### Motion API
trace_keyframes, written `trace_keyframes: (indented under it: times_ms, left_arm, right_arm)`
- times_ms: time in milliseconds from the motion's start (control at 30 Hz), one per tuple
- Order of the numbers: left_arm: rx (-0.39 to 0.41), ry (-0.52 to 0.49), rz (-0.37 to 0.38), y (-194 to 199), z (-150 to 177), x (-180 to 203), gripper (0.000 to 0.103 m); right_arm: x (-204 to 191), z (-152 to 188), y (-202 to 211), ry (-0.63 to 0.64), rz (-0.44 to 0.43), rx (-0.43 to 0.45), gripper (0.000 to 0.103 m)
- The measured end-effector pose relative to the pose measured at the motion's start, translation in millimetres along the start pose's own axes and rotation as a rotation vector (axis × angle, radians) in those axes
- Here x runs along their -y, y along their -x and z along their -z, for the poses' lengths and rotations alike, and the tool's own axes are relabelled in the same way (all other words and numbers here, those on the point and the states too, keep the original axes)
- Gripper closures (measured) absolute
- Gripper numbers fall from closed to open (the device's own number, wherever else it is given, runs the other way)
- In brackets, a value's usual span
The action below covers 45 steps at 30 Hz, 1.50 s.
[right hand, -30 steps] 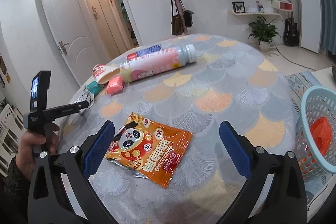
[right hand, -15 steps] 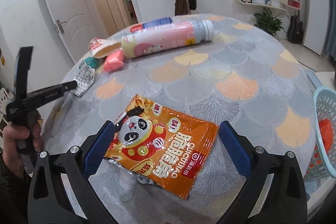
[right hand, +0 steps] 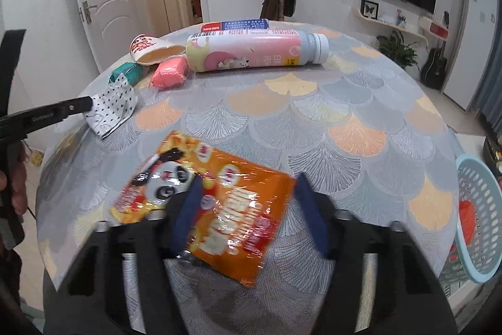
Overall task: Collect trash
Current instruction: 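Grasp the white heart-print cloth with the left tool while the right grasps the orange snack bag, then lift the cloth with the left tool while the right carries the snack bag to the basket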
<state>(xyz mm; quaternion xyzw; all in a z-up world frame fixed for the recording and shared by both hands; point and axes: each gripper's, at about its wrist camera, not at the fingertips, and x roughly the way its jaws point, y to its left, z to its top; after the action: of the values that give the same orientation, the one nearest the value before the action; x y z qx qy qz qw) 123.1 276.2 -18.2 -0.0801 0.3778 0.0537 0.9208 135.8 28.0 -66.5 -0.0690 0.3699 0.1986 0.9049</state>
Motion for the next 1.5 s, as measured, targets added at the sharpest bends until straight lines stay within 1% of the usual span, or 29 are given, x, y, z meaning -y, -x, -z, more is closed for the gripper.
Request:
trace_keyframes:
  times_ms: [33,100,167,367,467,600,667,767,833,867,933,967,1000,1033,1067,1167,1233,1300,1400,1433,1467,1500]
  left_arm:
    - [0.007,-0.001,0.004,3.0,-0.1,0.8,0.097]
    - [0.024,-0.005,0.011,11.1,-0.7,2.6,0.097]
    - [0.039,-0.005,0.015,18.3,-1.4,2.8,0.098]
    - [0.083,-0.001,0.037,39.1,-6.9,5.3,0.099]
    - [0.099,-0.004,0.04,46.3,-8.2,6.0,0.1]
    - [0.113,-0.012,0.048,51.4,-10.6,11.7,0.1]
    - [0.116,-0.015,0.05,52.5,-10.2,13.3,0.1]
    - [0.121,-0.018,0.054,56.0,-9.4,16.0,0.1]
    - [0.128,-0.02,0.057,59.4,-9.1,17.6,0.1]
    - [0.134,-0.021,0.059,61.9,-9.6,18.3,0.1]
    - [0.14,-0.022,0.061,65.4,-9.8,18.5,0.1]
    - [0.145,-0.022,0.063,67.5,-10.6,18.8,0.1]
    - [0.148,-0.023,0.064,69.1,-11.0,19.4,0.1]
    - [0.15,-0.025,0.066,70.4,-11.6,19.8,0.1]
    - [0.151,-0.026,0.067,70.4,-12.4,20.5,0.1]
    - [0.148,-0.024,0.066,69.9,-12.8,20.6,0.1]
    - [0.144,-0.02,0.067,70.6,-12.2,20.5,0.1]
    - [0.14,-0.016,0.071,71.0,-11.4,21.2,0.1]
    - [0.138,-0.019,0.075,71.4,-9.3,21.5,0.1]
    - [0.137,-0.02,0.075,71.1,-8.2,21.4,0.1]
    - [0.137,-0.02,0.075,71.2,-7.8,21.6,0.1]
    - [0.138,-0.02,0.075,73.0,-8.1,21.1,0.1]
  right_arm:
    - [1.3,0.3,0.4,-0.009,-0.006,0.005,0.076]
    - [5.7,0.4,1.0,-0.039,-0.035,0.009,0.088]
    - [8.9,1.2,2.0,-0.065,-0.062,0.011,0.092]
    - [15.4,1.6,5.7,-0.115,-0.107,0.025,0.095]
    - [17.9,-0.2,13.4,-0.124,-0.117,0.053,0.1]
    - [21.7,-4.4,25.1,-0.131,-0.128,0.092,0.1]
    - [22.7,-4.8,26.8,-0.131,-0.136,0.091,0.1]
    - [18.2,-2.9,24.2,-0.113,-0.2,0.04,0.1]
    - [11.3,-1.0,26.7,-0.09,-0.209,0.039,0.099]
    - [5.7,-0.5,28.6,-0.063,-0.206,0.04,0.098]
    - [-5.9,1.1,31.2,-0.009,-0.199,0.04,0.086]
    - [-12.8,2.6,33.9,0.023,-0.205,0.046,0.069]
    - [-17.2,3.8,36.6,0.043,-0.209,0.056,0.033]
    - [-22.8,6.3,41.9,0.07,-0.208,0.082,0.019]
    - [-30.4,9.4,49.0,0.112,-0.198,0.121,0.012]
    - [-51.7,16.5,56.6,0.238,-0.16,0.147,0.012]
    - [-66.9,23.2,57.7,0.332,-0.106,0.17,0.012]
    - [-80.9,30.8,52.5,0.415,-0.072,0.161,0.012]
    - [-90.3,36.2,41.2,0.456,-0.073,0.123,0.012]
    - [-92.6,36.6,32.3,0.46,-0.046,0.097,0.013]
    - [-91.9,35.7,23.4,0.449,-0.02,0.071,0.014]
    - [-86.0,33.1,21.1,0.401,-0.046,0.07,0.015]
